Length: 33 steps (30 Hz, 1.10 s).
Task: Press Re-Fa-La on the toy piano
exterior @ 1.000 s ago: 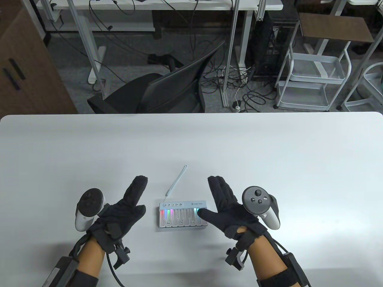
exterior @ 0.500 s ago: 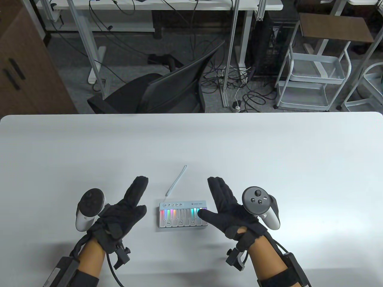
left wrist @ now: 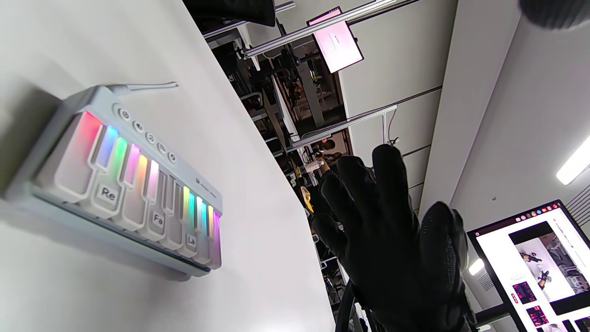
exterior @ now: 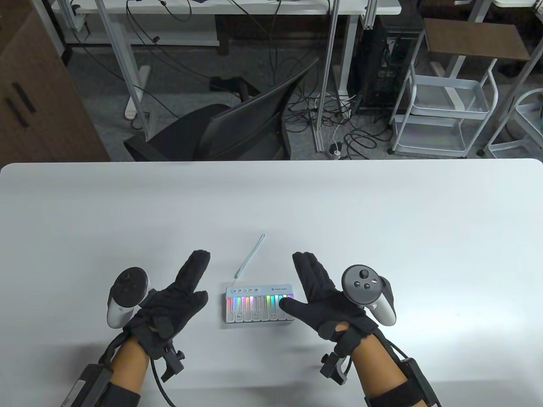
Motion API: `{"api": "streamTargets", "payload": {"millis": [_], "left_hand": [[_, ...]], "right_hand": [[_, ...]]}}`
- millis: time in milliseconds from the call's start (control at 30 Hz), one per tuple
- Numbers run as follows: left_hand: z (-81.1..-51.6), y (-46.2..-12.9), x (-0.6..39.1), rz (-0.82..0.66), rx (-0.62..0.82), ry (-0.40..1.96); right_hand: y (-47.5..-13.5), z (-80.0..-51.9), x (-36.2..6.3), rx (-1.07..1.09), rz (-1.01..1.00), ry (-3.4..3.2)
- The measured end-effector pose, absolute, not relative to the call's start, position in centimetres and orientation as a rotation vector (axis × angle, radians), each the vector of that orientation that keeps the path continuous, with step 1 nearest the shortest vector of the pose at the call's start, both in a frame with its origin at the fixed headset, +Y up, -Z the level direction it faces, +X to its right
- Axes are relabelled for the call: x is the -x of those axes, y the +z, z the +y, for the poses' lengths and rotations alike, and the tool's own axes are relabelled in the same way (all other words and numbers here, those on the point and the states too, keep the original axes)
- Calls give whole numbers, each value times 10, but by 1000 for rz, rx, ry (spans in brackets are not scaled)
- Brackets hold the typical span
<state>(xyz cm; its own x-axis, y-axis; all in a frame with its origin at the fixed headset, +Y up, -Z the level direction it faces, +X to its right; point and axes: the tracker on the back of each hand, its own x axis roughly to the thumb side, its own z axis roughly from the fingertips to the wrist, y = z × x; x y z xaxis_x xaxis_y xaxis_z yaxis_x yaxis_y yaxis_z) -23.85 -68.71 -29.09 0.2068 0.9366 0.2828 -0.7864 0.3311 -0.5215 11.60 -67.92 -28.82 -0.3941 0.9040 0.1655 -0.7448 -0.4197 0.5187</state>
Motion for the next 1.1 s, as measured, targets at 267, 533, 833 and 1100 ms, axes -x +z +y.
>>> {"api": "streamTargets", "payload": {"millis": [267,533,833,1100], "left_hand": [[-688,-291,239,-613,289,1223],[-688,-292,238,-610,296,1218],[-689,-292,238,-605,302,1217],[-689,-293,237,-609,308,1220]], "right_hand": [[-288,-680,-116,-517,450,1969],[-288,-682,-115,-512,463,1976],[-289,-681,-117,-510,456,1967],[-289,-681,-117,-507,464,1955]]}}
